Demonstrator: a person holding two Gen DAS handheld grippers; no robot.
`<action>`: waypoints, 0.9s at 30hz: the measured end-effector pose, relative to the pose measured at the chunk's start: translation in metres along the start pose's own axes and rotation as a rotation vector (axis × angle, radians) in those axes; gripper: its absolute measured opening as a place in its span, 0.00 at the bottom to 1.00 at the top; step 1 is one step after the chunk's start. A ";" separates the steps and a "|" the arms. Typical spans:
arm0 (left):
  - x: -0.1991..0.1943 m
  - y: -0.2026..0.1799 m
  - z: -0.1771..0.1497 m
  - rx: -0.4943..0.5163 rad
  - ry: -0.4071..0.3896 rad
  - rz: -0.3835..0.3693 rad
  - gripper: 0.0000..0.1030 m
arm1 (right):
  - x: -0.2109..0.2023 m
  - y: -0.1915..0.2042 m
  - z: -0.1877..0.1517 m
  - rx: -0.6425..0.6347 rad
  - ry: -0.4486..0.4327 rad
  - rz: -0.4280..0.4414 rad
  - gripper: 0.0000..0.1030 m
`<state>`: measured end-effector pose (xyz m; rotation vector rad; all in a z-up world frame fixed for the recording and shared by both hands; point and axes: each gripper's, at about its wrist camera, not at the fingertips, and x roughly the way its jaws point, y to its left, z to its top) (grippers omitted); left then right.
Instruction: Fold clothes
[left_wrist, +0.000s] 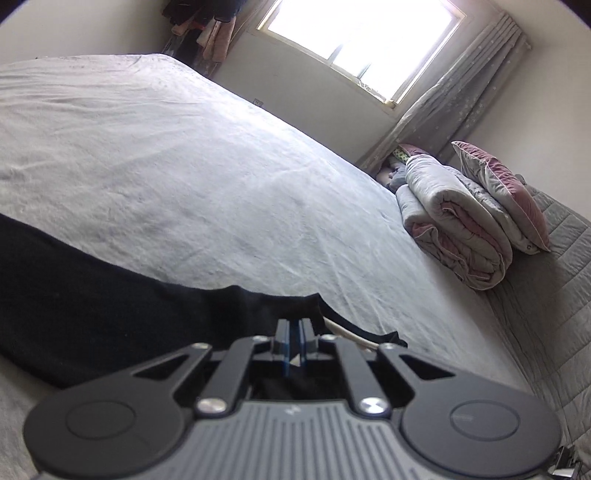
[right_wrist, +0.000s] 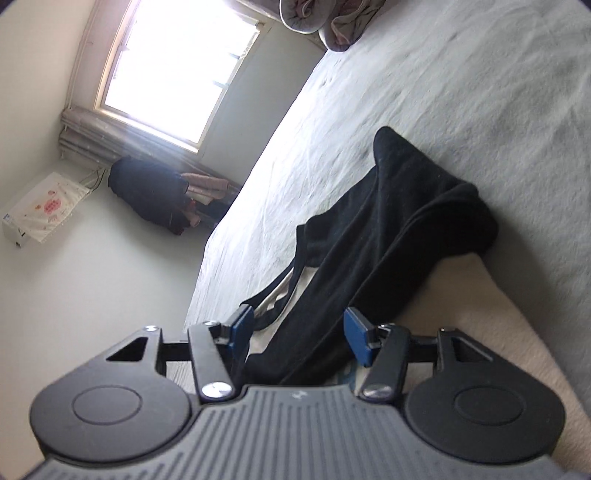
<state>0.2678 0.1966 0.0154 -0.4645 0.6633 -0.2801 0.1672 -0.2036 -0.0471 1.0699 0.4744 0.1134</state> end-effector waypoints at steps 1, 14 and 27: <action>0.001 0.002 0.001 0.013 -0.004 0.012 0.05 | -0.003 -0.003 0.005 0.009 -0.025 -0.007 0.57; 0.029 0.034 -0.018 -0.097 0.176 0.033 0.22 | -0.034 -0.014 0.024 0.022 -0.094 -0.032 0.57; 0.037 0.009 -0.023 0.020 0.008 0.008 0.04 | -0.035 -0.008 0.034 -0.152 -0.065 -0.079 0.57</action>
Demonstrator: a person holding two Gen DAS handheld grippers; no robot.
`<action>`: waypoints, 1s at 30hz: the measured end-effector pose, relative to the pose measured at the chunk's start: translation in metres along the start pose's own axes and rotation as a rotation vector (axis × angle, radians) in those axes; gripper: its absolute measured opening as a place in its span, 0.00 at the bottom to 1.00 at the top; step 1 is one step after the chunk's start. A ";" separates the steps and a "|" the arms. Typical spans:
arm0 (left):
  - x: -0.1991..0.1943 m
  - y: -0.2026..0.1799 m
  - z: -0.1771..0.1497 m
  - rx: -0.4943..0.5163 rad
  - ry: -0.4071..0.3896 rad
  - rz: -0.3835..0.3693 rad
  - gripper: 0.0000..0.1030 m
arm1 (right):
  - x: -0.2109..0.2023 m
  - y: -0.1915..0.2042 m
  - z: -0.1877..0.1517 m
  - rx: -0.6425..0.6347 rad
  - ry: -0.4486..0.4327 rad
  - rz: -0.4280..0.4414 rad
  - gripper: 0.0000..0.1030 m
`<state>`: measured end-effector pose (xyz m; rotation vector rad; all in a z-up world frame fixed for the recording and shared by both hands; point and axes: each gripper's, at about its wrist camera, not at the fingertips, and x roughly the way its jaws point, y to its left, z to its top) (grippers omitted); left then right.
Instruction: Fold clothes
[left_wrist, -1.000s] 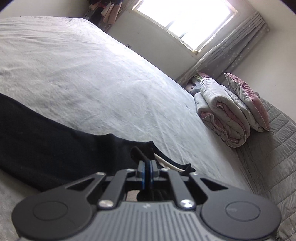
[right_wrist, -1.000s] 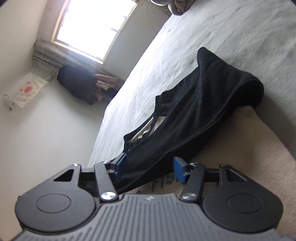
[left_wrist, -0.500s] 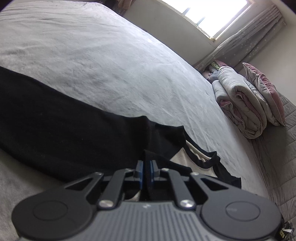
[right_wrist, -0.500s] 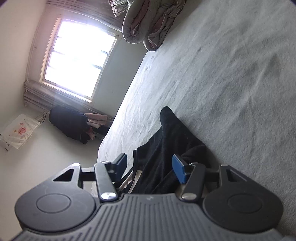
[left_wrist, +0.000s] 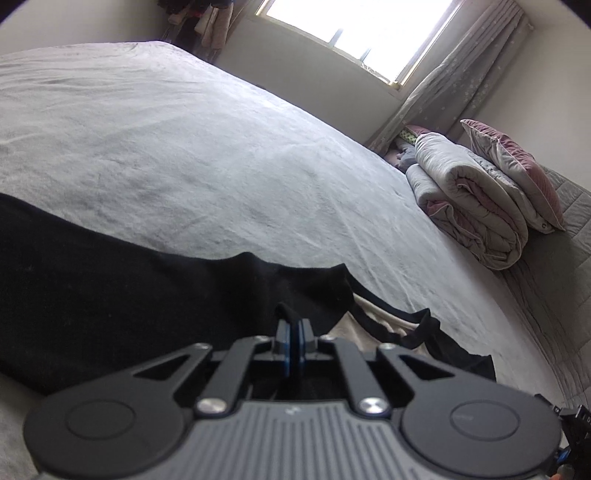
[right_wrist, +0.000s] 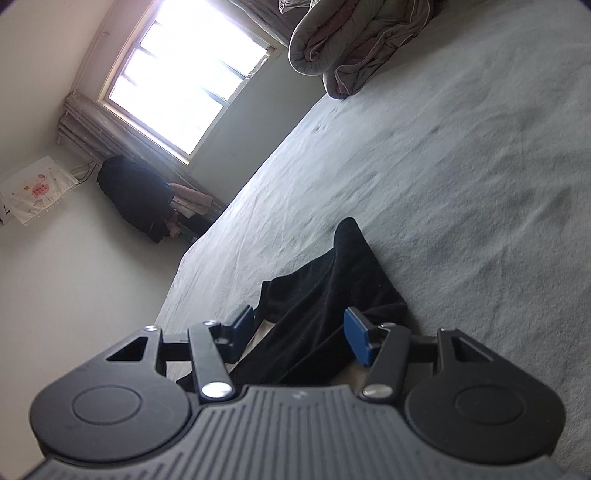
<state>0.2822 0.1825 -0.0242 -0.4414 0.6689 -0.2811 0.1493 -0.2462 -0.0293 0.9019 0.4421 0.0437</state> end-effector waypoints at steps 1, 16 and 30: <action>-0.003 0.000 0.002 0.000 -0.022 -0.006 0.04 | 0.000 -0.002 0.000 0.003 -0.001 -0.002 0.57; 0.019 0.010 0.012 0.022 -0.019 0.135 0.05 | 0.002 0.013 0.010 -0.215 -0.012 -0.091 0.57; -0.001 -0.007 -0.022 0.185 0.057 0.118 0.10 | 0.030 0.028 -0.026 -0.648 0.099 -0.242 0.33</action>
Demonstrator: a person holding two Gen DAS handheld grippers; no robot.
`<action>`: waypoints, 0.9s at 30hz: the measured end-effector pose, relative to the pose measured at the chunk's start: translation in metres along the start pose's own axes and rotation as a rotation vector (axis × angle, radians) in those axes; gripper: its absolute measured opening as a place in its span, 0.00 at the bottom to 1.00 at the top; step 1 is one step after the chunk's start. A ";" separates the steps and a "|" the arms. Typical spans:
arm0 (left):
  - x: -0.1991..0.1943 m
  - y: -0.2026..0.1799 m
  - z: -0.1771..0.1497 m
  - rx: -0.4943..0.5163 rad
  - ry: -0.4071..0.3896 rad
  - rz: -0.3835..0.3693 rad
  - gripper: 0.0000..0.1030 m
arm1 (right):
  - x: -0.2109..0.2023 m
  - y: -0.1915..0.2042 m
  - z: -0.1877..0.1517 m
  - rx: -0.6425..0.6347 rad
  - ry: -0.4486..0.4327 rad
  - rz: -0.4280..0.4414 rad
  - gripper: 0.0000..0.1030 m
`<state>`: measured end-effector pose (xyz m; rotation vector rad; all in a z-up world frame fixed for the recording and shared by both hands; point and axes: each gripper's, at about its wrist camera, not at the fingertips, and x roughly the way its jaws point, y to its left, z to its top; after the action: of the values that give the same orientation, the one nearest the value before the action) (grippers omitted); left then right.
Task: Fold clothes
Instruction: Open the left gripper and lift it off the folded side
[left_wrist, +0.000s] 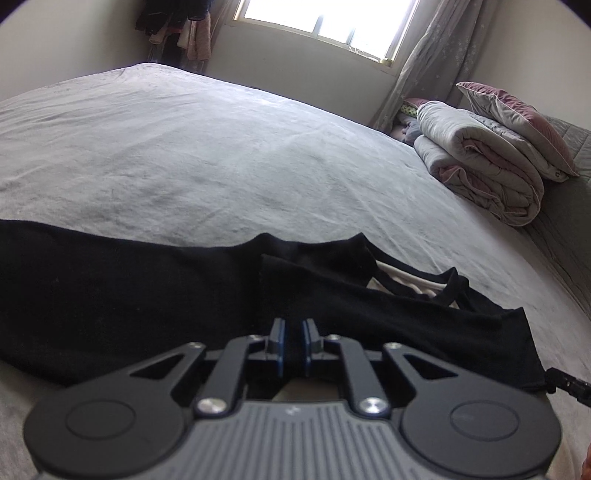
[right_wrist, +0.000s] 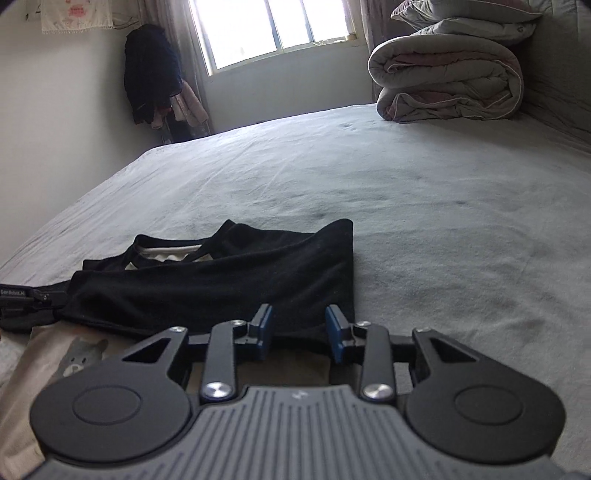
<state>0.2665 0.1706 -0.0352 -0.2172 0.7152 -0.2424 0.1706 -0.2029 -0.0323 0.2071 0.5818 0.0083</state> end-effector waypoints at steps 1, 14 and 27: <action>0.000 -0.002 -0.003 0.022 0.007 0.011 0.10 | 0.000 0.001 -0.003 -0.022 0.005 -0.009 0.32; -0.018 -0.026 -0.005 0.124 -0.050 -0.051 0.32 | 0.001 0.045 0.005 -0.125 -0.024 0.051 0.33; -0.006 -0.018 -0.015 0.110 0.046 -0.081 0.33 | 0.043 0.110 -0.015 -0.217 0.065 0.129 0.35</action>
<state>0.2491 0.1537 -0.0376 -0.1364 0.7372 -0.3635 0.2036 -0.0900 -0.0460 0.0333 0.6264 0.2028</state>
